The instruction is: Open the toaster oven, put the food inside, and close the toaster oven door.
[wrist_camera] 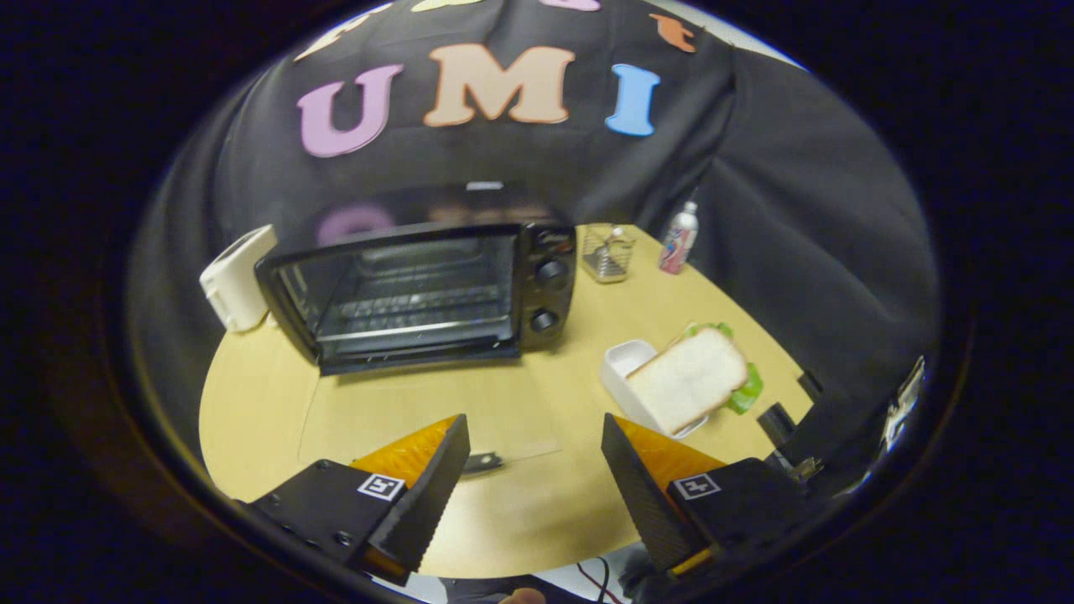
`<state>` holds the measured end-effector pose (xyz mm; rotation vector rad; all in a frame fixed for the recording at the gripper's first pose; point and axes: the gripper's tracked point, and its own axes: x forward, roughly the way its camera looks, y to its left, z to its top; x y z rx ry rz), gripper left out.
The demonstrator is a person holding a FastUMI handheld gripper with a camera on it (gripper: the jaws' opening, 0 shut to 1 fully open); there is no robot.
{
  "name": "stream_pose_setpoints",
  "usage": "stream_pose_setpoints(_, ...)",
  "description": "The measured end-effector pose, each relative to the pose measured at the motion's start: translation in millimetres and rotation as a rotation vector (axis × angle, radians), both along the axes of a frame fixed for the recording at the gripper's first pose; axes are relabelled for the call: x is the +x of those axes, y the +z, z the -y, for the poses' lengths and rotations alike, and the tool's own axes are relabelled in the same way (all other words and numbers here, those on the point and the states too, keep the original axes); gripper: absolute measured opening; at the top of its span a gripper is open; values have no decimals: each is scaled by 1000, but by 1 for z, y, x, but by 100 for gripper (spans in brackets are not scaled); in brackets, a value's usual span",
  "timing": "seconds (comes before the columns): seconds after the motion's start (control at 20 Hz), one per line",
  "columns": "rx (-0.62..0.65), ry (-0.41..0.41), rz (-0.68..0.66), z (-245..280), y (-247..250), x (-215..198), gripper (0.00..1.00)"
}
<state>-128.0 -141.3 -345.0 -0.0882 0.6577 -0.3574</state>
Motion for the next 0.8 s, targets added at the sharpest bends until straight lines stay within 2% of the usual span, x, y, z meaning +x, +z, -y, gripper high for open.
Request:
stream_pose_setpoints(0.2,-11,-144,96,64,33,8,100)
stream_pose_setpoints(0.5,50,-324,199,146,46,12,99)
stream_pose_setpoints(0.65,108,-376,218,175,37,12,99)
stream_pose_setpoints(0.8,179,-393,221,193,19,15,98)
